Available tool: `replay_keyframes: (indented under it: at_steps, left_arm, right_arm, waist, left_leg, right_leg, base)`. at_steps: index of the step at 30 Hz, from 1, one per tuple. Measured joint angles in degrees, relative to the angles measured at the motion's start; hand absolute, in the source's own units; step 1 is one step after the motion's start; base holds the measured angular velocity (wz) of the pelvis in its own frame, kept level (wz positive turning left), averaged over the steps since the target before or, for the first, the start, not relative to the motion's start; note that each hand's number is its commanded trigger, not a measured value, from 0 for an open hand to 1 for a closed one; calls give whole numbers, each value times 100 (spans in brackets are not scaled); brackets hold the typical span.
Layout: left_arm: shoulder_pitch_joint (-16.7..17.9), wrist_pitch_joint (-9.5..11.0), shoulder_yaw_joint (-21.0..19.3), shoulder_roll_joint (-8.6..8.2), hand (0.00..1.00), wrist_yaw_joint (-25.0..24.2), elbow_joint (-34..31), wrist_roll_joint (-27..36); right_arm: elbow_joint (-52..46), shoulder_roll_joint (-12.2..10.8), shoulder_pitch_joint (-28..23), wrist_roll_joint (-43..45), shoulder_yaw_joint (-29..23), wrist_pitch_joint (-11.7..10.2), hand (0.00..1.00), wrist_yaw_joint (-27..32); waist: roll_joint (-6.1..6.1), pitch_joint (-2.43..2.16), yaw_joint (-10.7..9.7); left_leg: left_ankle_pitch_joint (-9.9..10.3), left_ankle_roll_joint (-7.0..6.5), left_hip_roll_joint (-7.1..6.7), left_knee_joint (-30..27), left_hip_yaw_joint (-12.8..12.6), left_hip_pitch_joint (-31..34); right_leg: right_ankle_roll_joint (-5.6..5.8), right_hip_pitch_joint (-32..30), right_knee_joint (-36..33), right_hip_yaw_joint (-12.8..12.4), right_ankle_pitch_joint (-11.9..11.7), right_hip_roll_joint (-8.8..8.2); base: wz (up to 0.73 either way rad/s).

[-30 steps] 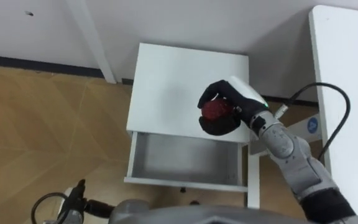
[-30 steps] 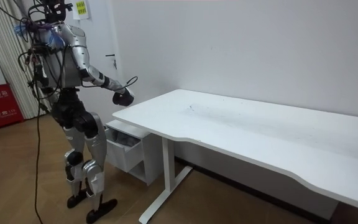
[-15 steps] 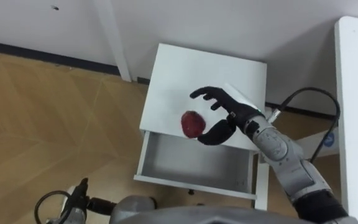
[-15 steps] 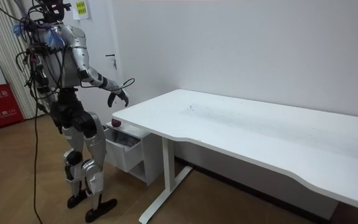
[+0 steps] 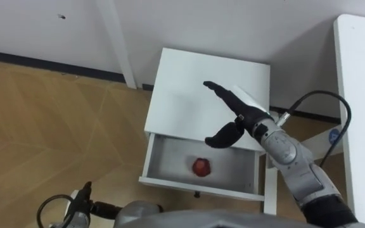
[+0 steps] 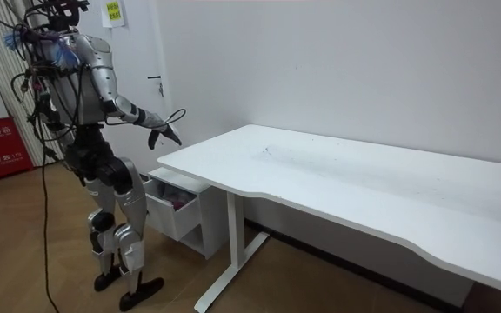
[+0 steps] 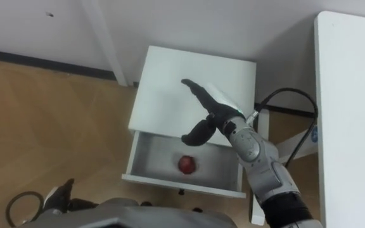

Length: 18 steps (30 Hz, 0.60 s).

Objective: Put apple and close drawer

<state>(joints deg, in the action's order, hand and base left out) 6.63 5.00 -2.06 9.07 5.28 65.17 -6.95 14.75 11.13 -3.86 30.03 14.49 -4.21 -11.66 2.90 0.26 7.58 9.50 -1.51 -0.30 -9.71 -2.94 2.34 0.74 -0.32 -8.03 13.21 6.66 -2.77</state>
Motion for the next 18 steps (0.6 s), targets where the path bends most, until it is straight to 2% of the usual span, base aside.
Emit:
replay_keyframes:
  at_steps: [10,14,18]
  left_arm:
    - [-24,29,-7,0,0,21,-8,49]
    - [41,30,-3,0,0,104,-9,405]
    - [48,33,-7,-4,0,220,13,458]
  right_arm:
    - [11,5,-19,-35,0,0,0,-8]
    - [191,6,-155,-669,-8,-11,0,146]
    - [1005,-9,-319,-1452,-166,-99,0,462]
  waist:
    - [18,9,-24]
    - [26,7,-127]
    - [24,13,-187]
  left_leg:
    - [-2,-4,-10,34,-10,8]
    - [-1,-7,-7,47,-19,-11]
    - [0,-8,-11,68,-23,-84]
  right_leg:
    - [1,-25,9,2,0,-12]
    - [3,20,23,24,2,-16]
    - [9,81,26,91,5,-26]
  base:
    - [0]
    - [7]
    - [2]
